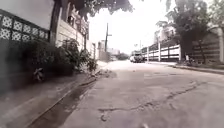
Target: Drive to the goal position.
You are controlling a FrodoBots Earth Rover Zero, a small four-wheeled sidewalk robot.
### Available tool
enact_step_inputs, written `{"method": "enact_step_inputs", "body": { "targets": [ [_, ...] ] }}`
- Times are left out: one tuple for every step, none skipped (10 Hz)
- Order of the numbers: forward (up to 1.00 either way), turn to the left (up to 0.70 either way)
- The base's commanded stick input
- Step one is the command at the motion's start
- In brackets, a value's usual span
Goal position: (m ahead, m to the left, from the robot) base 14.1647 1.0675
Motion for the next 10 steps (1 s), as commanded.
{"method": "enact_step_inputs", "body": {
  "targets": [
    [0.7, 0.0],
    [0.7, -0.23],
    [0.7, -0.14],
    [0.7, -0.06],
    [0.7, -0.02],
    [0.7, 0.0],
    [0.7, 0.0],
    [0.7, 0.0],
    [0.7, 0.0],
    [0.7, 0.0]
  ]
}}
